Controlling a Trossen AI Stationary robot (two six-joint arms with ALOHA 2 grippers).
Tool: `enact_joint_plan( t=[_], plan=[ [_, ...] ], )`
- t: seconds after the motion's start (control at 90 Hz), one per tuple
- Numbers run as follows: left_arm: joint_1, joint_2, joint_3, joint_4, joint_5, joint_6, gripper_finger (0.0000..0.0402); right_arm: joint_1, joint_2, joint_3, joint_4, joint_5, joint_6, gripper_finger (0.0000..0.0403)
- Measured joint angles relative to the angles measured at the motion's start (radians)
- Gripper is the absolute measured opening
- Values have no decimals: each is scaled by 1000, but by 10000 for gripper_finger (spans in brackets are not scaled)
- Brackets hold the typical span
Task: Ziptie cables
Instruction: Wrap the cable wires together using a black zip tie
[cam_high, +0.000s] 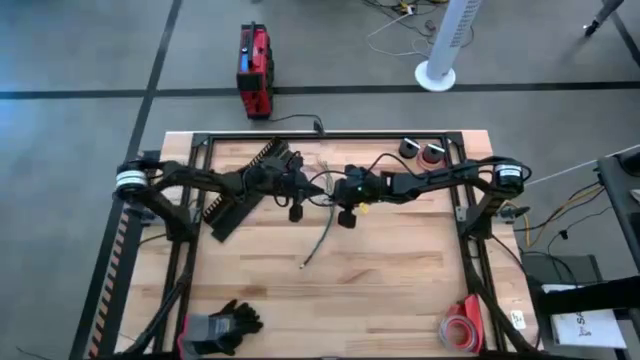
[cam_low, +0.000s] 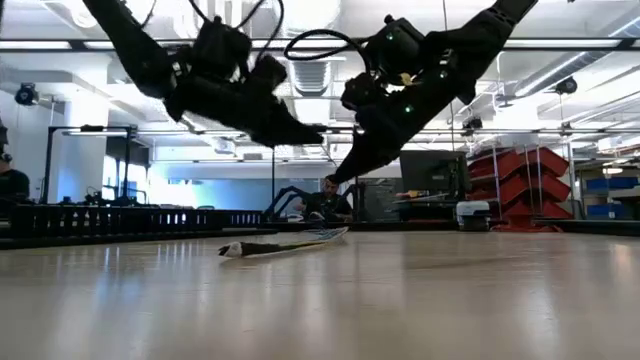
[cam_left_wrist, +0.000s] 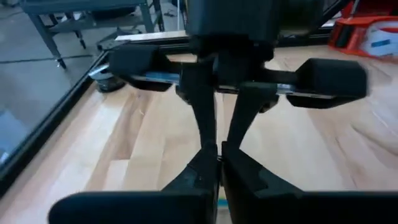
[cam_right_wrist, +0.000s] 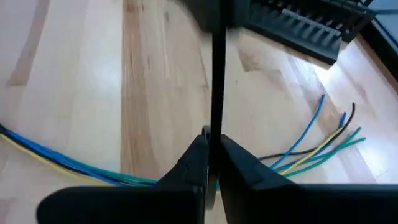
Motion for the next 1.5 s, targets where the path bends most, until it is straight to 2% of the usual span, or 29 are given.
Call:
enact_joint_plan(
  t=[0.111,0.311,0.611,0.7,0.911,1.033,1.144,1.278,1.5],
  plan=[
    [2,-111,-38,-64,-44,8,0,1,0,-4,0,0,7,4],
    [3,-366,-187,-51,-71,-17,0,3,1,-21,-1,-1,7,4],
    [2,-824,-419,-72,-227,-60,0,3,0,-42,28,-5,32,7],
    [3,-955,-455,-36,-273,-58,2,3,2,-52,-27,-3,34,9],
    [3,-1165,-523,-81,-269,-72,2,3,1,-52,-1,-1,33,10],
    [3,-1187,-529,-113,-196,-114,1,3,4,-55,5,-1,33,11],
    [3,-1142,-549,-113,-123,-163,1,3,2,-53,13,-1,32,12],
    [2,-1034,-586,-23,-112,-224,3,3,2,-52,33,-5,21,12],
    [-1,-788,-610,179,-95,-268,28,3,3,-52,32,-5,21,12]
  ],
)
